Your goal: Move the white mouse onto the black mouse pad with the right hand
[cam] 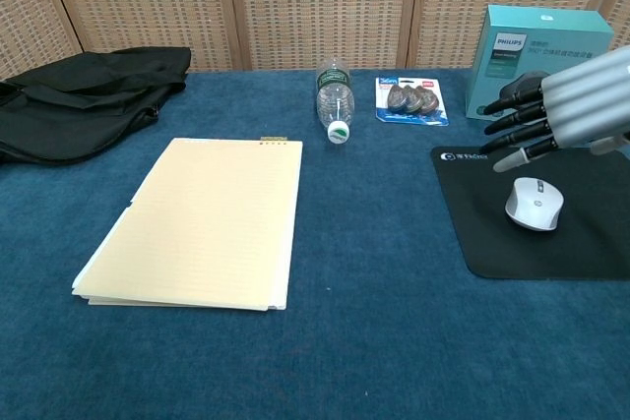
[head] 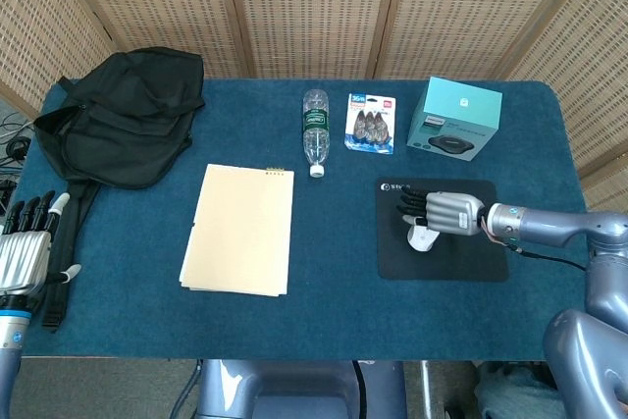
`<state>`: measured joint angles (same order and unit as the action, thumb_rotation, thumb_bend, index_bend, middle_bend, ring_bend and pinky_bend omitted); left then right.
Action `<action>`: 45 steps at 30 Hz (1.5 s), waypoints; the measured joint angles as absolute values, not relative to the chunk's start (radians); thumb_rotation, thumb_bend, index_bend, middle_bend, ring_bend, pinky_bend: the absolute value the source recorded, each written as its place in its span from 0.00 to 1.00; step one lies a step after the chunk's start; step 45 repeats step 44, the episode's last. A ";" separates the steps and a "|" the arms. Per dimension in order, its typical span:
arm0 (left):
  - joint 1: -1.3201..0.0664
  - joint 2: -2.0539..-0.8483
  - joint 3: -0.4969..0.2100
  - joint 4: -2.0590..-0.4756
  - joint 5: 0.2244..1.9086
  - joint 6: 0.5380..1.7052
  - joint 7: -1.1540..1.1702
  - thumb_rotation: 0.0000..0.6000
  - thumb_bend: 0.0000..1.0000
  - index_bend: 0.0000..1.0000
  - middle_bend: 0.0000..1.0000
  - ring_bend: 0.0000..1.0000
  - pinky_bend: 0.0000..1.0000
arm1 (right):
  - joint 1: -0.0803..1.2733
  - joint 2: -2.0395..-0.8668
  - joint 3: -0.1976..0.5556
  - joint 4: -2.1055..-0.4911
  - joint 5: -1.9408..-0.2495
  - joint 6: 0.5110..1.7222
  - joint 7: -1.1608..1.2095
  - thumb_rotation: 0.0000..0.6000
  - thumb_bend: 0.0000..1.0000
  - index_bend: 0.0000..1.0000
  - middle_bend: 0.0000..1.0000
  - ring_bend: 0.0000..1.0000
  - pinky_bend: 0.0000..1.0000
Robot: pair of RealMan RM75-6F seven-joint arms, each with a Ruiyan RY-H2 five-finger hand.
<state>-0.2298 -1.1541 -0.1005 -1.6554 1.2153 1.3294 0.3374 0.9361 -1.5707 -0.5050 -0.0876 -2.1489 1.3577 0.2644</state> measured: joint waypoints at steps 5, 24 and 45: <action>-0.224 -1.139 -0.095 -1.668 1.237 1.333 0.310 1.00 0.00 0.00 0.00 0.00 0.00 | 0.896 -1.528 -0.449 -0.109 -2.083 1.436 0.274 1.00 0.34 0.00 0.00 0.00 0.00; -0.167 -1.035 -0.040 -1.741 1.427 1.415 0.132 1.00 0.00 0.00 0.00 0.00 0.00 | 0.546 -1.289 -0.137 -0.910 -1.639 1.522 0.209 1.00 0.00 0.00 0.00 0.00 0.00; -0.092 -1.008 0.015 -1.760 1.591 1.543 0.136 1.00 0.00 0.00 0.00 0.00 0.00 | 0.150 -1.108 -0.072 -1.542 -1.466 1.652 0.154 1.00 0.00 0.00 0.00 0.00 0.00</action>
